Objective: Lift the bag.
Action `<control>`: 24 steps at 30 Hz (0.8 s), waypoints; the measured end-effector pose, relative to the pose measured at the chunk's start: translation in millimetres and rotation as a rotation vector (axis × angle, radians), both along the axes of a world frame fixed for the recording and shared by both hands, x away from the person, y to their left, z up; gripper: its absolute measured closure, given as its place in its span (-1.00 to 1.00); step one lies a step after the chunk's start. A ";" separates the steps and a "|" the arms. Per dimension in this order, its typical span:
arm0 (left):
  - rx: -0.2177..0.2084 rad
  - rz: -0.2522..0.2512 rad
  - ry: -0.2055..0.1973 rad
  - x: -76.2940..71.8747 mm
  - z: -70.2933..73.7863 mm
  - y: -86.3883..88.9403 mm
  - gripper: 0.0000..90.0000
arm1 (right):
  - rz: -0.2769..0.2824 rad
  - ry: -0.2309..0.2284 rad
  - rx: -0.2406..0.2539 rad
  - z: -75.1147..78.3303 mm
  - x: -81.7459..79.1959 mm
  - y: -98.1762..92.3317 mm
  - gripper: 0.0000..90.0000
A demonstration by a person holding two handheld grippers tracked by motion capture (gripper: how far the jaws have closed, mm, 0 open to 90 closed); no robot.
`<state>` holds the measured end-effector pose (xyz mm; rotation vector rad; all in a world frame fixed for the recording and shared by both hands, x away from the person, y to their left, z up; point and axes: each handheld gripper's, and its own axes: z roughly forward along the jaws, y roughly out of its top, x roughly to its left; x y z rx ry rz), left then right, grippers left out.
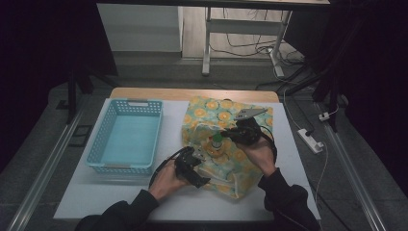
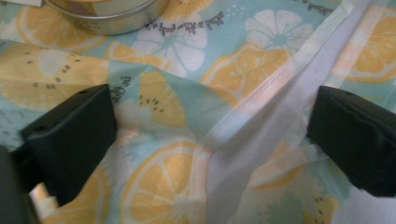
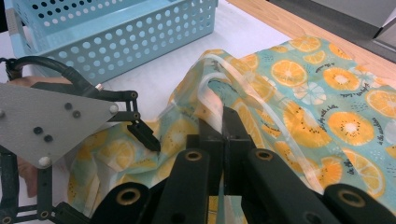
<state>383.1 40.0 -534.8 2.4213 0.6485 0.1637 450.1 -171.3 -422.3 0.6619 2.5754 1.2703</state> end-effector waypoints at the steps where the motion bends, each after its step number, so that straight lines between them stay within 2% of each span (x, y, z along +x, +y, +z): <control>1: -0.006 0.008 -0.008 0.4 1.4 1.0 -0.76 | 0.000 0.000 -0.001 -0.2 0.0 0.2 0.98; 2: -0.013 0.004 -0.011 1.3 2.3 1.8 -0.58 | -0.001 0.001 0.000 -0.5 0.1 0.5 0.98; 5: -0.010 -0.003 -0.008 3.6 4.4 1.6 -0.38 | 0.002 0.002 -0.003 -1.2 0.1 1.5 0.98; 9: -0.019 -0.016 -0.005 3.7 7.3 0.4 0.18 | 0.003 0.003 -0.005 -1.8 0.4 1.8 0.98; 13: -0.017 -0.003 0.007 5.3 8.8 0.3 0.82 | 0.002 0.003 -0.006 -2.0 0.4 1.8 0.98; 16: -0.028 0.014 0.031 6.6 9.6 1.1 0.97 | 0.002 0.002 -0.005 -1.9 0.3 1.8 0.98; 19: -0.046 0.025 0.052 7.3 11.9 2.6 0.98 | 0.003 0.004 -0.006 -1.9 0.7 1.2 0.98; 23: -0.069 0.016 0.055 6.1 20.3 5.0 0.98 | 0.002 0.005 -0.006 -2.1 0.9 0.9 0.98; 24: -0.063 0.018 0.054 5.2 22.8 4.7 0.98 | 0.002 0.007 -0.006 -2.2 0.9 1.0 0.98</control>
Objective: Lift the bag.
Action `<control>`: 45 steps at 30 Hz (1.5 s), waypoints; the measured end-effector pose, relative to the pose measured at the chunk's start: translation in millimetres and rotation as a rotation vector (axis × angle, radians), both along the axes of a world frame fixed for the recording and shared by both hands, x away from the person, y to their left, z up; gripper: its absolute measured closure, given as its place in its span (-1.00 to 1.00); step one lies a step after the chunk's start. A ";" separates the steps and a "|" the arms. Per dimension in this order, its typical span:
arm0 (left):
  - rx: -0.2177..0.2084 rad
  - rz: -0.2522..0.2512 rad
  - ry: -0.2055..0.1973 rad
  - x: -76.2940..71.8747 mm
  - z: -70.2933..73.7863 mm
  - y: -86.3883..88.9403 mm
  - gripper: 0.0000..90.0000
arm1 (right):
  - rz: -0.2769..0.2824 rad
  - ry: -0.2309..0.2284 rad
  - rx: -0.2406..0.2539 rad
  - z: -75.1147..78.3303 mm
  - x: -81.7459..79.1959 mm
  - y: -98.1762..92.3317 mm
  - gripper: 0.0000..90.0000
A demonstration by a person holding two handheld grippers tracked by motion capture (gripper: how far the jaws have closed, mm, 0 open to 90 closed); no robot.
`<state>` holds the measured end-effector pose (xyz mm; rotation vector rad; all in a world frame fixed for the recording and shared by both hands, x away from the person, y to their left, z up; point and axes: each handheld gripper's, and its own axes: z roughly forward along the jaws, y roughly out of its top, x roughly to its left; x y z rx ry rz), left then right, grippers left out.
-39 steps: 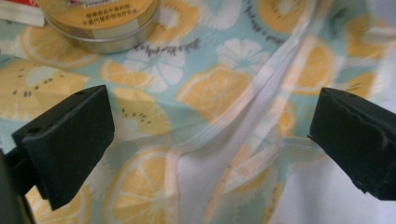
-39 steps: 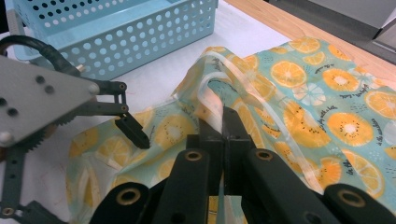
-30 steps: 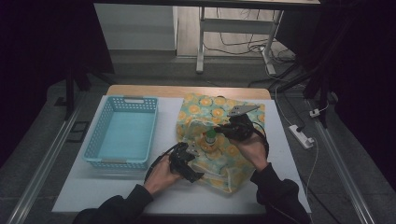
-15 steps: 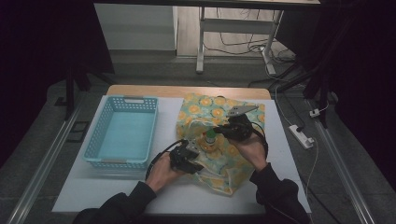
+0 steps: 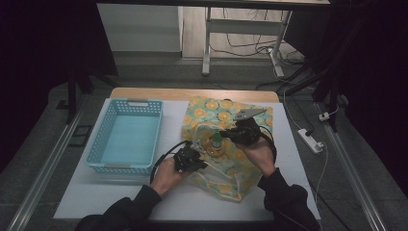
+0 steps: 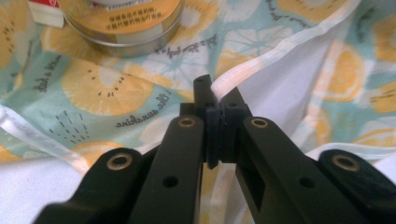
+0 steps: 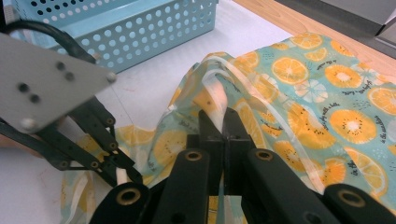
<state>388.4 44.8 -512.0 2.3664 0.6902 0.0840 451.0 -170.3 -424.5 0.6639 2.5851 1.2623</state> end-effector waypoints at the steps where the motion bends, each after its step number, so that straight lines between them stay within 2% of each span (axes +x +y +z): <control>1: 0.010 -0.005 -0.001 -0.5 2.5 -0.1 0.98 | 0.001 0.001 0.000 0.0 -0.1 0.1 0.98; 6: 0.005 -0.002 0.013 -2.6 11.1 -2.0 0.99 | 0.002 0.002 0.004 1.0 -0.7 0.1 0.98; 10: -0.039 -0.004 0.035 -1.6 18.7 0.4 0.98 | 0.014 -0.003 0.007 4.2 -3.6 2.1 0.98; 19: -0.068 -0.013 0.018 -0.2 36.8 2.7 0.99 | 0.024 -0.006 0.007 6.5 -4.9 3.3 0.98; 21: -0.083 -0.012 0.032 0.3 39.4 2.8 0.99 | 0.024 -0.009 0.007 7.6 -5.8 3.9 0.98; 27: -0.103 0.009 0.056 2.3 48.0 6.9 0.99 | 0.036 -0.010 0.019 11.2 -7.8 4.8 0.98; 33: -0.136 0.027 0.059 5.5 59.8 13.5 0.99 | 0.039 -0.011 0.021 12.4 -8.5 5.9 0.98; 38: -0.145 0.029 0.055 7.8 71.1 16.3 0.99 | 0.040 -0.013 0.023 13.9 -8.3 5.5 0.98; 45: -0.148 0.023 0.072 11.5 88.2 20.7 0.99 | 0.050 -0.013 0.035 19.5 -9.6 6.1 0.98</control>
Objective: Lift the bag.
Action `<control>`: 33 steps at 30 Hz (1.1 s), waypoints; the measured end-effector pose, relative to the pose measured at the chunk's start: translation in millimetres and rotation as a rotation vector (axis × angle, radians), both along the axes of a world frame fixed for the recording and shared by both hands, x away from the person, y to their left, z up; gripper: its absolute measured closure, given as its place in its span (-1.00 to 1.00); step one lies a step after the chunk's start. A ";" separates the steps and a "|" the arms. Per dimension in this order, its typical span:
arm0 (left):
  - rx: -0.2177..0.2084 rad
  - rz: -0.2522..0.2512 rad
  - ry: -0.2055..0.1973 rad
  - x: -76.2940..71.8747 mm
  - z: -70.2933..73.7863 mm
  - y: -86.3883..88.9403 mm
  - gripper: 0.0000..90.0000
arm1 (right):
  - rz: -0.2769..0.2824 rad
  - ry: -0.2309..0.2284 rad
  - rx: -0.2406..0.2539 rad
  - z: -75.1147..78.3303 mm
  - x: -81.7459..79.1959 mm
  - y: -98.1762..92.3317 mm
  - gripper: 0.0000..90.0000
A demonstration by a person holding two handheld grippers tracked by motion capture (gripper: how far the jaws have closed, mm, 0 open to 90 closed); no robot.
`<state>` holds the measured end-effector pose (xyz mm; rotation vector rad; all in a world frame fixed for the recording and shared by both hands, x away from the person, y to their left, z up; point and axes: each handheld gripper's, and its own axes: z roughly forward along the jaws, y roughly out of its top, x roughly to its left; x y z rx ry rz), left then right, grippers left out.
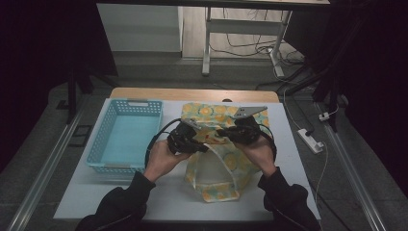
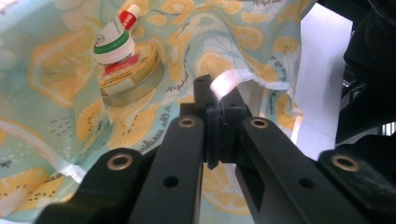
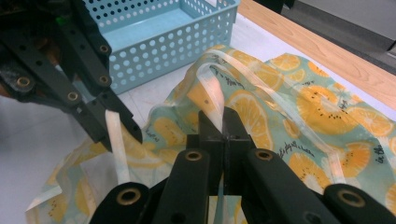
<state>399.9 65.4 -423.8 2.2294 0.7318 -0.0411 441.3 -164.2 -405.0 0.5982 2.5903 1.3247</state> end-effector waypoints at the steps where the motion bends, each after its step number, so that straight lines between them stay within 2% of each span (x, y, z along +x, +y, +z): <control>1: 0.001 -0.001 0.003 0.7 2.7 0.7 0.99 | 0.003 0.000 0.000 1.3 -0.2 0.0 0.98; 7: -0.014 -0.008 0.021 6.1 19.5 6.4 0.98 | 0.008 0.006 0.019 8.3 0.5 -0.6 0.98; 17: -0.078 0.003 0.039 18.6 47.3 18.6 0.99 | 0.035 0.000 0.033 30.5 3.9 4.0 0.98; 25: -0.115 0.010 0.019 25.4 72.6 29.8 0.99 | 0.058 -0.017 0.043 51.4 3.1 9.9 0.98; 33: -0.149 0.027 -0.020 32.8 98.6 36.4 0.99 | 0.069 -0.043 0.044 71.8 3.1 17.2 0.98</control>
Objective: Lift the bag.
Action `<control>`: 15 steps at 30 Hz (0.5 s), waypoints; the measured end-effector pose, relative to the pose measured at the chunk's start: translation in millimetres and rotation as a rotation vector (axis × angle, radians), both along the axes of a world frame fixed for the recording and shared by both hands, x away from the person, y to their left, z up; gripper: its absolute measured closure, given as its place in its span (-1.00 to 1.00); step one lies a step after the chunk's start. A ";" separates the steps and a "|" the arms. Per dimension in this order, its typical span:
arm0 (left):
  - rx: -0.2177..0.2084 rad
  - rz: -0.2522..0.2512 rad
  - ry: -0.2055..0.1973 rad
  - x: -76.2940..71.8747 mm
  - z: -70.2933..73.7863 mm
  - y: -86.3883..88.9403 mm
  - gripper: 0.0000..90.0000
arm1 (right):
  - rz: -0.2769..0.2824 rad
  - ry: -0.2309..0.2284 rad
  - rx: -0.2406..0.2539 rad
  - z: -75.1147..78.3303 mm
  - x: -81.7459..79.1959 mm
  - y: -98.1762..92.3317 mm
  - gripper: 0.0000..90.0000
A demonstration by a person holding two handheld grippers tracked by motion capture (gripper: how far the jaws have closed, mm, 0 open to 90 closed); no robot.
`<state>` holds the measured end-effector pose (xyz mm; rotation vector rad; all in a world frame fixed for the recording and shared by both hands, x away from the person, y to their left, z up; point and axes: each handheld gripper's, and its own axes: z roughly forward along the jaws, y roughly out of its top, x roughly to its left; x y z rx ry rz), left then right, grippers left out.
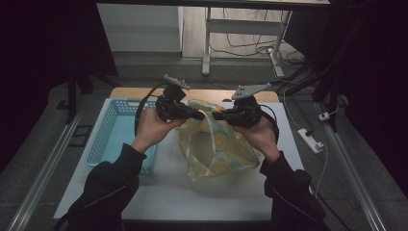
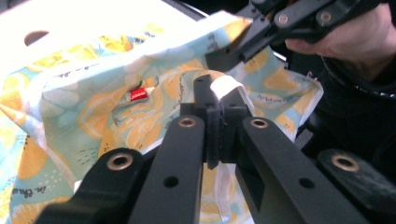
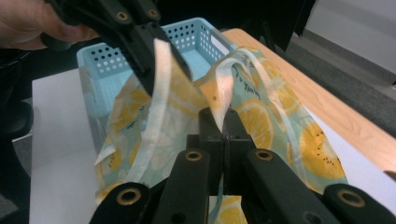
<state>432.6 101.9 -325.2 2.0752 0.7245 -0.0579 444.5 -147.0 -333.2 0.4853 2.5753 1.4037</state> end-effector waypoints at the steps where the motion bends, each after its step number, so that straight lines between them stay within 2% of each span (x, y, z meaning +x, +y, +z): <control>1: -0.009 0.003 -0.004 1.1 4.0 0.7 0.99 | 0.002 -0.002 0.007 3.2 0.1 0.7 0.98; 7: -0.030 0.036 -0.053 4.7 30.3 2.9 0.99 | 0.002 -0.041 0.025 27.3 1.0 2.4 0.98; 10: -0.025 0.051 -0.077 7.0 41.5 2.4 0.99 | -0.008 -0.067 0.022 40.3 1.4 3.4 0.98; 15: -0.027 0.079 -0.106 12.0 57.3 1.8 0.99 | -0.012 -0.082 0.037 57.0 4.4 4.0 0.98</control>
